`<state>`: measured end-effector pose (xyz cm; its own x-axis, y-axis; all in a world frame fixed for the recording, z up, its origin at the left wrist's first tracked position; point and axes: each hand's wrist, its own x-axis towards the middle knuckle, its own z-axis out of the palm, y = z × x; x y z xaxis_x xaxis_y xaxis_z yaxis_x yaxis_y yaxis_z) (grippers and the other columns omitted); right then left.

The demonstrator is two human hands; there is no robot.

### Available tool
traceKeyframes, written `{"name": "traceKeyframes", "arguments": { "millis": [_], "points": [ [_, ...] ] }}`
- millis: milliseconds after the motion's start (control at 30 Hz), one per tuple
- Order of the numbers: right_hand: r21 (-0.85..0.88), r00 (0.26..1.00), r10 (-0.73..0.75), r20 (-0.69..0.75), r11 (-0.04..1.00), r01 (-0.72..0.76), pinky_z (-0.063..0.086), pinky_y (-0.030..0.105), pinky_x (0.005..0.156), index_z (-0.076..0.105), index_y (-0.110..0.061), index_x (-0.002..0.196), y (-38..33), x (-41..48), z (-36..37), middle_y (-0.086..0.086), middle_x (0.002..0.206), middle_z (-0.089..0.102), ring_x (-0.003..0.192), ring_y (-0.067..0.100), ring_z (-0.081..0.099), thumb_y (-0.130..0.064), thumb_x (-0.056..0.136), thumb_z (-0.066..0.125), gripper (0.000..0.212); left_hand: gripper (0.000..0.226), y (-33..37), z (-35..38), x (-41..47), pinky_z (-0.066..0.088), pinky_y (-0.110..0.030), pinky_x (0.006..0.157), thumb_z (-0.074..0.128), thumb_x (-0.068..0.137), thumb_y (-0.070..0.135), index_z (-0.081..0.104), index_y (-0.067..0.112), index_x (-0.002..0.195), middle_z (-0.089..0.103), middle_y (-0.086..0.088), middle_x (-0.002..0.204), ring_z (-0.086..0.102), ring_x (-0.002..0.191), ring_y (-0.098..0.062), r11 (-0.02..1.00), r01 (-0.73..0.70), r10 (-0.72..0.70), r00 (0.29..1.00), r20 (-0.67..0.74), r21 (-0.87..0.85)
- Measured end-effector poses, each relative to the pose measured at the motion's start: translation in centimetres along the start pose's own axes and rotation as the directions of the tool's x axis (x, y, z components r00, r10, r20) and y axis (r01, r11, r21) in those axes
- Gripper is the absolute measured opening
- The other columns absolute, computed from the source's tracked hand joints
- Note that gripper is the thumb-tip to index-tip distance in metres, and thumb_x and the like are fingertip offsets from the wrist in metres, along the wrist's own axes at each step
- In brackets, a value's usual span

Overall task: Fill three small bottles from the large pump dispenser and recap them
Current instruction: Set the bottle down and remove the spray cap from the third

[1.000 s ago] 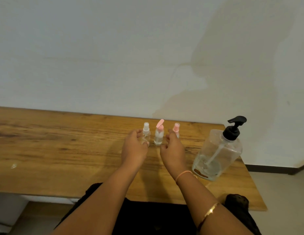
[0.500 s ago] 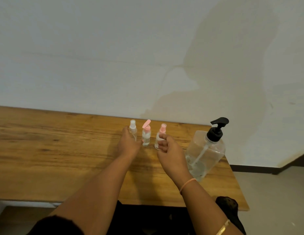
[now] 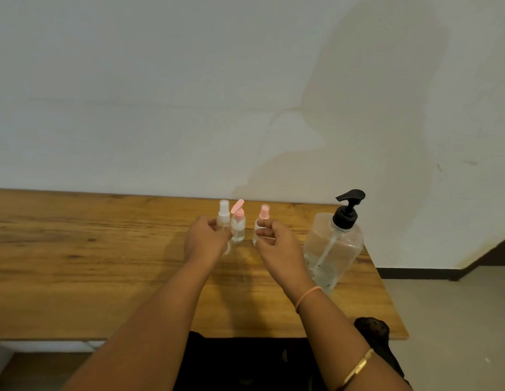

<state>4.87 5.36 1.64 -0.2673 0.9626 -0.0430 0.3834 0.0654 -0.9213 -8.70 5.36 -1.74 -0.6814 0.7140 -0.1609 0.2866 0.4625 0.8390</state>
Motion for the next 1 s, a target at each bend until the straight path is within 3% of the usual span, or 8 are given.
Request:
{"name": "traceKeyframes", "arguments": {
  "millis": [100,233,367,567,700,800,900,1000],
  "points": [
    [0.1,0.999,-0.044,-0.007,0.994,0.045,0.05,0.015,0.073,0.059,-0.021,0.113,-0.8,-0.3,-0.1,-0.016,0.092,0.06,0.079,-0.004,0.06,-0.019,0.091,0.059,0.021,0.03,1.4,-0.9,-3.0,0.042,-0.029,0.062,0.073,0.077,0.027,0.051,0.019,0.095,0.06,0.001,0.093,0.057,0.079,-0.017,0.994,-0.109,0.108,0.994,0.031,0.022],
    [0.118,0.991,-0.133,-0.009,0.984,0.133,0.057,0.035,0.074,0.06,-0.03,0.092,-1.3,-1.3,-0.1,-0.005,0.092,0.065,0.082,0.01,0.064,-0.034,0.082,0.071,0.016,0.026,2.7,-1.5,-7.4,0.038,-0.025,0.052,0.069,0.082,0.026,0.046,0.022,0.092,0.058,0.007,0.085,0.056,0.073,-0.009,0.987,-0.14,0.145,0.987,0.072,-0.073],
    [-0.044,0.983,-0.172,-0.066,0.985,0.169,0.043,0.024,0.055,0.057,-0.022,0.081,-0.7,-1.9,-0.6,-0.002,0.074,0.058,0.063,0.009,0.05,-0.038,0.071,0.079,0.029,0.023,2.5,-1.2,-10.0,0.044,-0.028,0.052,0.067,0.083,0.019,0.044,0.024,0.085,0.059,0.004,0.082,0.058,0.071,-0.012,0.978,-0.147,0.161,0.983,0.085,-0.15],
    [-0.224,0.966,-0.236,-0.109,0.952,0.207,0.035,0.013,0.056,0.055,-0.017,0.077,-0.1,-1.9,-1.6,-0.007,0.076,0.051,0.067,0.005,0.046,-0.033,0.079,0.074,0.025,0.013,2.7,-0.1,-10.4,0.044,-0.022,0.057,0.065,0.086,0.019,0.054,0.024,0.09,0.061,0.009,0.086,0.057,0.077,-0.002,0.979,-0.16,0.175,0.978,0.112,-0.129],
    [-0.371,0.933,-0.351,-0.081,0.879,0.299,0.034,0.012,0.06,0.051,-0.019,0.08,-0.1,-1.5,-2.4,-0.01,0.077,0.043,0.067,0.001,0.04,-0.031,0.087,0.066,0.021,0.009,3.5,0.1,-9.6,0.039,-0.016,0.054,0.062,0.088,0.02,0.056,0.025,0.092,0.057,0.015,0.08,0.052,0.072,0.001,0.975,-0.217,0.221,0.959,0.18,-0.039],
    [-0.39,0.926,-0.377,-0.011,0.854,0.344,0.037,0.012,0.064,0.061,-0.012,0.093,0.0,-0.9,-3.1,-0.004,0.086,0.05,0.072,0.004,0.043,-0.027,0.089,0.064,0.016,0.02,4.0,-0.4,-8.5,0.05,-0.025,0.066,0.068,0.083,0.018,0.064,0.021,0.103,0.066,0.007,0.089,0.061,0.083,-0.01,0.978,-0.193,0.208,0.934,0.291,-0.081],
    [-0.304,0.94,-0.341,0.023,0.893,0.331,0.046,0.023,0.075,0.062,-0.01,0.102,0.1,-0.5,-3.3,0.0,0.095,0.057,0.084,0.01,0.052,-0.021,0.089,0.064,0.017,0.034,4.2,-1.0,-7.8,0.054,-0.039,0.084,0.072,0.08,0.017,0.063,0.02,0.113,0.067,0.003,0.103,0.062,0.096,-0.015,0.978,-0.199,0.209,0.912,0.354,-0.064],
    [-0.101,0.955,-0.298,0.006,0.95,0.297,0.052,0.03,0.084,0.054,-0.021,0.119,0.2,-0.5,-2.5,-0.003,0.113,0.056,0.1,0.011,0.056,-0.018,0.087,0.065,0.033,0.03,4.1,-0.8,-7.2,0.054,-0.035,0.079,0.071,0.081,0.017,0.062,0.02,0.11,0.066,0.004,0.102,0.061,0.095,-0.014,0.975,-0.22,0.212,0.92,0.33,-0.011]
  ]
}}
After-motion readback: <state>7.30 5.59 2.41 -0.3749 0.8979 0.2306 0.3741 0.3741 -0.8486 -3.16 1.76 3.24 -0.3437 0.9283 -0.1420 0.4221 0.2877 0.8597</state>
